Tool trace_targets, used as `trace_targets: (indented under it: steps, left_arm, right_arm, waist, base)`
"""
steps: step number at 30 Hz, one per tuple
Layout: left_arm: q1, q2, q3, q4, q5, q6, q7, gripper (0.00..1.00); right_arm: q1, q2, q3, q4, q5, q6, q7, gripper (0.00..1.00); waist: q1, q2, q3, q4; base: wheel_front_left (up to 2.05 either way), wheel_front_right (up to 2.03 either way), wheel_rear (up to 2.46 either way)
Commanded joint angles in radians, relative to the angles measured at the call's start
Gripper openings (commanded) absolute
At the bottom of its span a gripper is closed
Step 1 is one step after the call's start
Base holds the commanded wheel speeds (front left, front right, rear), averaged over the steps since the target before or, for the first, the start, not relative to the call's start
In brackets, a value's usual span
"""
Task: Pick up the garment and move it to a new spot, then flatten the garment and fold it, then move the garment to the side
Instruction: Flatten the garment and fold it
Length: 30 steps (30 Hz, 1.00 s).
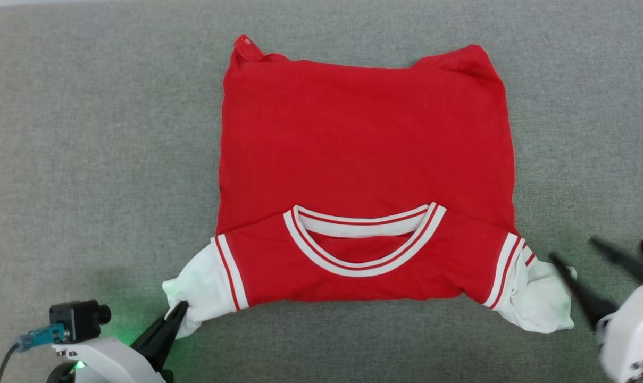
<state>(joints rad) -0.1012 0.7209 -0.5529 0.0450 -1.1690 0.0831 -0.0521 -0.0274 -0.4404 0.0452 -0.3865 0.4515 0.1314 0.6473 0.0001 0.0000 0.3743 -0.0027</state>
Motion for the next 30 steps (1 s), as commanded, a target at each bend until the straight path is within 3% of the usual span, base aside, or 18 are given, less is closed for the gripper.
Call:
trace_targets:
  steps: [1, 5, 9, 21, 30]
  left_arm:
    - [0.011, -0.019, -0.019, 0.020, 0.000, 0.018, 0.016, 0.00]
    - [-0.013, -0.023, -0.024, -0.004, 0.012, 0.021, 0.023, 0.00]
    - [-0.047, -0.033, -0.035, -0.022, 0.025, 0.018, 0.035, 0.00]
    - [-0.131, -0.087, -0.068, 0.019, 0.050, -0.016, 0.051, 0.00]
    - [-0.180, -0.129, -0.091, 0.098, 0.062, -0.053, 0.046, 0.00]
  right_arm:
    - [-0.022, -0.008, -0.026, -0.030, 0.017, -0.001, 0.024, 1.00]
    - [-0.123, -0.044, -0.070, -0.072, 0.048, -0.001, 0.096, 1.00]
    - [-0.313, -0.075, -0.016, 0.015, 0.078, -0.001, 0.147, 1.00]
    - [-0.930, -0.114, 0.323, 0.543, 0.096, -0.001, 0.230, 1.00]
    - [-1.136, -0.113, 0.455, 0.835, 0.113, -0.001, 0.233, 1.00]
  waist:
    - [-0.0001, 0.0000, -0.002, 0.001]
    - [-0.0001, 0.0000, 0.011, 0.018]
    - [-0.0001, 0.0000, 0.044, 0.047]
    - [-0.0001, 0.0000, 0.153, 0.135]
    - [-0.0001, 0.0000, 0.199, 0.188]
  base:
    - [0.00, 0.00, 0.00]
    - [0.00, 0.00, 0.00]
    - [0.00, 0.00, 0.00]
    - [0.00, 0.00, 0.00]
    - [0.00, 0.00, 0.00]
